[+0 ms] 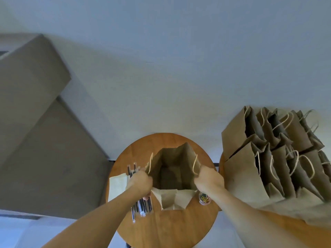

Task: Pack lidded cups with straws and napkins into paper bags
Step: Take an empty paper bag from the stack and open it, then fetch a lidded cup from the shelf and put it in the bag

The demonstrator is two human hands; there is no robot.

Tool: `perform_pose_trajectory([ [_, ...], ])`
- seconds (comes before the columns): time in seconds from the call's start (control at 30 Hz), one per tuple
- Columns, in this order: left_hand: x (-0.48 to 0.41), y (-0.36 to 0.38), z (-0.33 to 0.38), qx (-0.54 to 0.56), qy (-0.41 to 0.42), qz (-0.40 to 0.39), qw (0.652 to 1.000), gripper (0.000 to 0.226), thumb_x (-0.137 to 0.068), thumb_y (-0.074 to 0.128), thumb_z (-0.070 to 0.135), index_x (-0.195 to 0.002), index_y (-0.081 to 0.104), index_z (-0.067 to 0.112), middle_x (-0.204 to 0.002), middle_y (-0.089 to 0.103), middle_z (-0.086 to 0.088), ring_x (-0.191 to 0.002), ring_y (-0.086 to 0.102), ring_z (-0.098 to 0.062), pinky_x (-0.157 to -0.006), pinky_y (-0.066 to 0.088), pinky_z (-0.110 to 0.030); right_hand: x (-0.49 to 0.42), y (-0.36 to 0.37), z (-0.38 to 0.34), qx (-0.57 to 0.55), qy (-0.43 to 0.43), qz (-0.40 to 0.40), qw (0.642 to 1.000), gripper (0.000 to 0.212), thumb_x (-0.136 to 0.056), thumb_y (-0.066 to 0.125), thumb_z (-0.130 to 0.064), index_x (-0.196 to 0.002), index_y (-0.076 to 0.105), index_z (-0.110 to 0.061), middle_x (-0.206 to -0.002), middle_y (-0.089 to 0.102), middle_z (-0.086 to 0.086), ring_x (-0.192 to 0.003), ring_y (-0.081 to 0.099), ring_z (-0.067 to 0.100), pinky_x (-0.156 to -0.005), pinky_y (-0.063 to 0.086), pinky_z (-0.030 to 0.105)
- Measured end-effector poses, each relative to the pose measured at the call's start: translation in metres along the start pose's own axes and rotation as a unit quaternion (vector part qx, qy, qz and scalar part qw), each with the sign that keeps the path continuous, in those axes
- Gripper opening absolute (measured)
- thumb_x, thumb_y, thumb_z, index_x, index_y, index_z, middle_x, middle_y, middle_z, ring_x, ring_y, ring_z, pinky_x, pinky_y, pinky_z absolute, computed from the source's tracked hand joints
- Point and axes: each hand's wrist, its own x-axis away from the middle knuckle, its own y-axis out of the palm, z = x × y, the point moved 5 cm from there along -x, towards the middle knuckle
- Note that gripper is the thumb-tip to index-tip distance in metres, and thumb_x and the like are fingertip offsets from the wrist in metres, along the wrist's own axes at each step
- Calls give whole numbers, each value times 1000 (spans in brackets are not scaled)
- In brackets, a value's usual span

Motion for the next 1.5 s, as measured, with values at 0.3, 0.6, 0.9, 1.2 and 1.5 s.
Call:
perform_pose_trajectory([
  [0.3,5,29,-12,15,49,-85,995,49,-92,54,49,-131,42,23,-113,64,-3,-86,72,-20,-72,59,-26,13,32,-14,-45,-51,-118,991,48,-92,55,-56,-127,50,-23,-100,65,-6,-75,61,10,-54,42,19],
  [0.6,10,-23,1,-139,101,-66,983,83,-79,65,53,-147,33,20,-148,42,-9,-132,45,-31,-110,40,-46,15,-8,-45,-58,-120,-157,979,80,-87,58,-54,-154,25,-24,-157,35,2,-133,48,27,-103,47,39],
  [0.9,46,-138,64,-258,146,176,939,70,-87,56,44,-148,32,17,-151,37,-8,-136,35,-30,-108,34,-48,16,-90,-147,-13,-268,-26,963,61,-98,48,-41,-151,33,-16,-155,35,6,-141,34,26,-113,32,40],
  [1.2,121,-292,57,-218,130,317,914,72,-85,59,44,-147,34,16,-149,39,-9,-137,35,-31,-108,34,-46,36,-164,-280,15,-376,26,926,62,-98,48,-45,-150,35,-15,-155,34,5,-140,35,25,-111,32,38],
  [1.5,180,-450,-57,-156,80,421,890,68,-85,61,40,-146,37,20,-149,41,-4,-135,39,-28,-99,40,-43,108,-185,-467,2,-515,70,854,56,-94,56,-45,-141,49,-15,-145,48,6,-130,47,22,-106,36,33],
])
